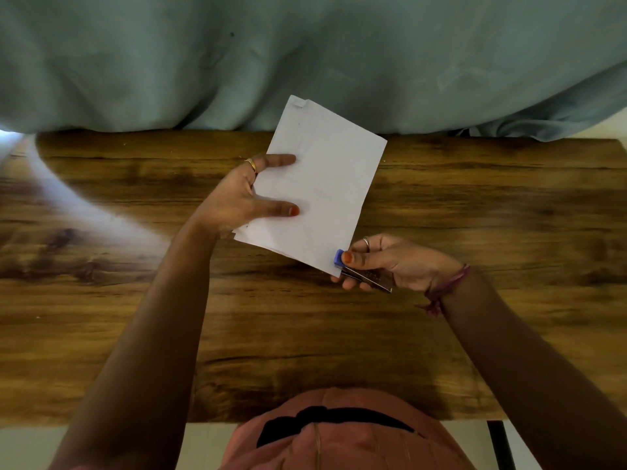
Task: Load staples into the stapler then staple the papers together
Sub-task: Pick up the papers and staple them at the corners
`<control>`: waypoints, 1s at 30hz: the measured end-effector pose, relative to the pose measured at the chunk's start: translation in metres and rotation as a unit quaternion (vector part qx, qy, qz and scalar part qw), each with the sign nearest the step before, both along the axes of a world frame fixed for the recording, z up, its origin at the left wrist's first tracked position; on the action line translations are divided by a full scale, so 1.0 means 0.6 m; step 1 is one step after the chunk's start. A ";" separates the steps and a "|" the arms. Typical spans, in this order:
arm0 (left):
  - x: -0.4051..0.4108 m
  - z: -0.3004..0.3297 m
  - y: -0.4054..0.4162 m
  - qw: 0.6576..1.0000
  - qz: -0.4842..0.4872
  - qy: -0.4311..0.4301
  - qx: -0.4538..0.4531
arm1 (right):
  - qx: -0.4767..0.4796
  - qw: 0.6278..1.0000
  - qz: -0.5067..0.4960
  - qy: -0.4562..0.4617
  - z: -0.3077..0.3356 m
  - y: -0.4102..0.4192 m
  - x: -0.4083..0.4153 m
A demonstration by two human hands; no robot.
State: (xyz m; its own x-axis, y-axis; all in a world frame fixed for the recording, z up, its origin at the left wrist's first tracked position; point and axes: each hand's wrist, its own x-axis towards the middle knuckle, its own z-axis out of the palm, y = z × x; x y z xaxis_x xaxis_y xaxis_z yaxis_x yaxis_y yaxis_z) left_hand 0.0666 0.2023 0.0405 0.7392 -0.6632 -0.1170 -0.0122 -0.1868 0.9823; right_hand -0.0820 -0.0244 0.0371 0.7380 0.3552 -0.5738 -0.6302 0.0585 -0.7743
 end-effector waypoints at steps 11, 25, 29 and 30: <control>0.002 -0.006 0.006 1.000 -0.002 -0.010 0.006 | -0.071 0.996 -0.036 -0.030 -0.008 0.021 -0.009; 0.000 0.002 0.004 1.000 -0.013 -0.014 0.001 | 0.026 0.998 -0.052 -0.005 0.025 0.000 -0.007; 0.005 -0.001 0.005 1.000 -0.017 -0.012 0.001 | 0.015 0.998 -0.054 -0.005 0.025 -0.004 -0.004; 0.006 -0.002 0.005 1.000 -0.019 -0.011 0.001 | 0.012 0.998 -0.056 -0.006 0.024 -0.004 -0.004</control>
State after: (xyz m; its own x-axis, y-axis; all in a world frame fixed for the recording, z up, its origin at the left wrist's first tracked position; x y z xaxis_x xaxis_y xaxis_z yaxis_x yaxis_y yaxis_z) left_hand 0.0700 0.2050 0.0394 0.7152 -0.6913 -0.1034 -0.0401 -0.1883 0.9813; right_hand -0.0842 -0.0270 0.0517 0.7808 0.2832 -0.5570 -0.6092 0.1469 -0.7793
